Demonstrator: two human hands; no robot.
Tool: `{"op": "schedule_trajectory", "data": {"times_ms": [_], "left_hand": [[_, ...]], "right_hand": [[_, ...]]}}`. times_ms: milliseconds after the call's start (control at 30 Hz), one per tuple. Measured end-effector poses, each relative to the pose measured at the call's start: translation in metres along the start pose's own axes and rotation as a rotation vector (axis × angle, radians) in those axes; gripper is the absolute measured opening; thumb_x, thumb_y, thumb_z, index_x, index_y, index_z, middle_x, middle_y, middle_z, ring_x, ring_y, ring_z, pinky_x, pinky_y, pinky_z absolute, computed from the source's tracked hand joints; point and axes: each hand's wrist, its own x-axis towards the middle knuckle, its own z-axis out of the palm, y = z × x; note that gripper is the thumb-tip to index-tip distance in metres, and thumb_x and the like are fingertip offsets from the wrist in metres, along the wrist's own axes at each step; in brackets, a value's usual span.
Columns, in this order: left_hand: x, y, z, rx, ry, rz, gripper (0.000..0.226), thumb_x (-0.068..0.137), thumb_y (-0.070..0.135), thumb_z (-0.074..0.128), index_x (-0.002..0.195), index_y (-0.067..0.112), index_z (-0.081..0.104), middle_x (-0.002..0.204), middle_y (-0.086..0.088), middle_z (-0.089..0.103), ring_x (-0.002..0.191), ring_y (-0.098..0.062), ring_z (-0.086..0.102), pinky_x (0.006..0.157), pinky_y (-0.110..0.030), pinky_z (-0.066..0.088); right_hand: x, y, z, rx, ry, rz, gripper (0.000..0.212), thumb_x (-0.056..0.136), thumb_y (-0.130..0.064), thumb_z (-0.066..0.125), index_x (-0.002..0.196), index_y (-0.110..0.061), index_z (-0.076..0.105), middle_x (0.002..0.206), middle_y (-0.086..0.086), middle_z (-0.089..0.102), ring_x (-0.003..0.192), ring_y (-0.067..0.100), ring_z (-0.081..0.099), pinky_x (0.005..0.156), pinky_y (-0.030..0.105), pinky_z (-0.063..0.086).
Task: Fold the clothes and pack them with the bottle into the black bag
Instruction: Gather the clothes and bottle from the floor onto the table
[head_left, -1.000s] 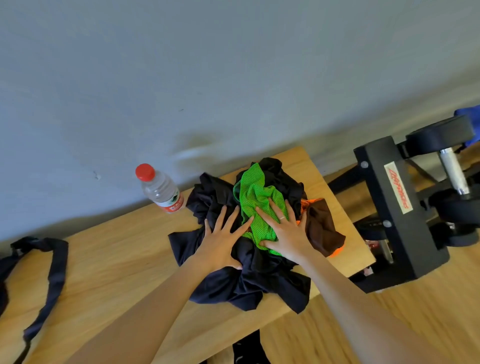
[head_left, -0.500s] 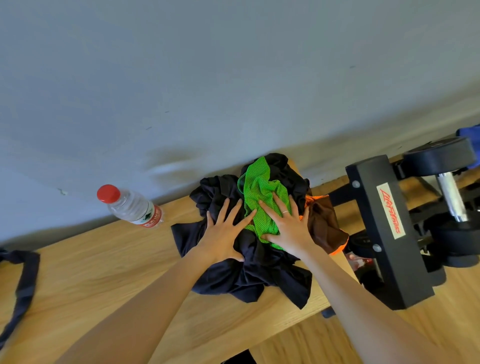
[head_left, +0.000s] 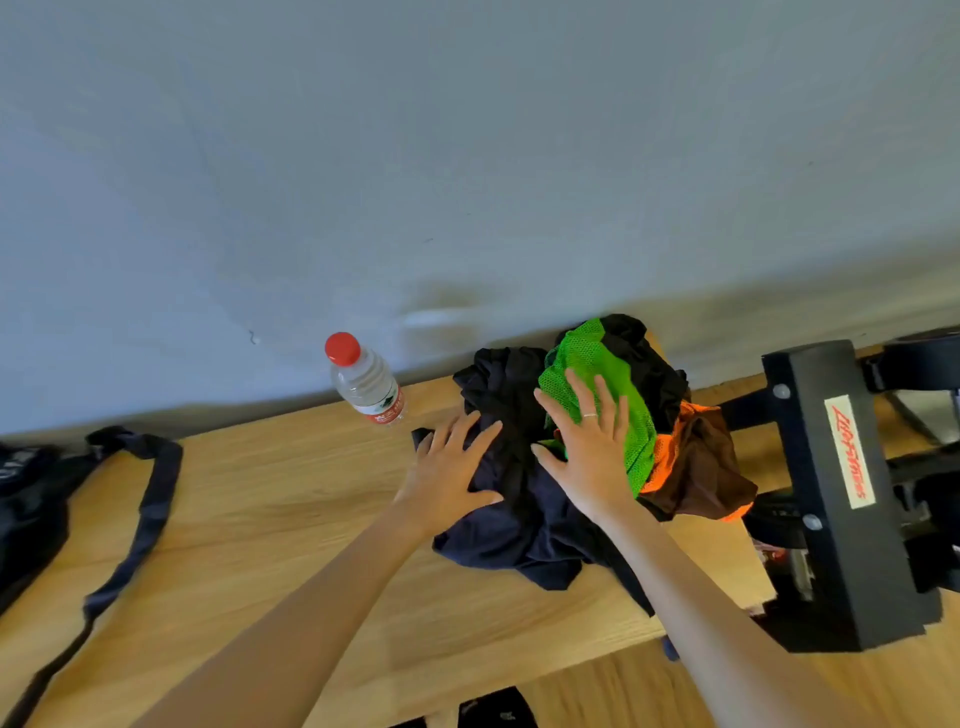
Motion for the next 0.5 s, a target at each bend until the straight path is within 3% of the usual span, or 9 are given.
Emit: {"op": "schedule_trajectory", "data": {"times_ms": [200, 333, 500], "left_hand": [[-0.025, -0.01, 0.004, -0.031, -0.033, 0.021, 0.073, 0.087, 0.042, 0.06, 0.147, 0.026, 0.023, 0.149, 0.0, 0.026, 0.137, -0.02, 0.024, 0.106, -0.035, 0.031], [-0.033, -0.013, 0.005, -0.065, -0.022, 0.01, 0.059, 0.088, 0.035, 0.06, 0.14, 0.024, 0.036, 0.135, 0.001, 0.04, 0.125, -0.019, 0.038, 0.098, -0.033, 0.037], [-0.042, -0.016, -0.006, -0.16, 0.051, -0.085, 0.047, 0.088, 0.032, 0.061, 0.131, 0.023, 0.043, 0.126, 0.002, 0.045, 0.116, -0.019, 0.046, 0.091, -0.035, 0.043]], "right_hand": [[-0.024, -0.027, 0.011, -0.011, -0.13, -0.061, 0.035, 0.076, -0.031, 0.076, 0.108, -0.022, 0.067, 0.146, 0.005, 0.04, 0.141, 0.033, 0.019, 0.115, 0.056, 0.007], [-0.028, -0.038, 0.007, -0.015, -0.073, 0.0, 0.025, 0.068, -0.019, 0.082, 0.081, -0.016, 0.061, 0.12, 0.005, 0.058, 0.13, 0.032, 0.039, 0.112, 0.055, 0.022], [-0.03, -0.044, -0.007, -0.005, -0.049, 0.008, 0.032, 0.068, -0.011, 0.081, 0.081, -0.016, 0.052, 0.093, 0.002, 0.06, 0.113, 0.028, 0.053, 0.107, 0.049, 0.033]]}}
